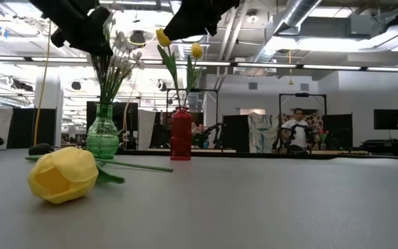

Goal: Sort flowers into vase by color
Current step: Put the top white flowers into the green vase

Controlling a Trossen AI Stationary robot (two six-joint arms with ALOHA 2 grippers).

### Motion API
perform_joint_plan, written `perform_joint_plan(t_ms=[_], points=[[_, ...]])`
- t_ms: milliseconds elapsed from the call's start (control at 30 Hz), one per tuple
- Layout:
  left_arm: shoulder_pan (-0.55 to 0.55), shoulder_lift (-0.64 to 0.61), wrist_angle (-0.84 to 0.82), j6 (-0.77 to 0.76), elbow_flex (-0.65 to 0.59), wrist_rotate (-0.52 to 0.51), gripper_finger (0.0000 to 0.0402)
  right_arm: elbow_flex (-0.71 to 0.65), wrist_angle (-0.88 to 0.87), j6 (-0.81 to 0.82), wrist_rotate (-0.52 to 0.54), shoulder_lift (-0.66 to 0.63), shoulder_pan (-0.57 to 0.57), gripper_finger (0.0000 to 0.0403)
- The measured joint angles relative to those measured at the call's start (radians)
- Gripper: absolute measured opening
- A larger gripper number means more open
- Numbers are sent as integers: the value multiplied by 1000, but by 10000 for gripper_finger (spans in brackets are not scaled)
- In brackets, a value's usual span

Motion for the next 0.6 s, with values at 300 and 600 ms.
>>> perform_joint_plan(t_ms=[300, 600], points=[[0, -3, -123, 37, 0, 29, 179, 0, 0, 0, 0, 0, 0, 166], [0, -67, -152, 131, 0, 104, 185, 0, 0, 0, 0, 0, 0, 166]])
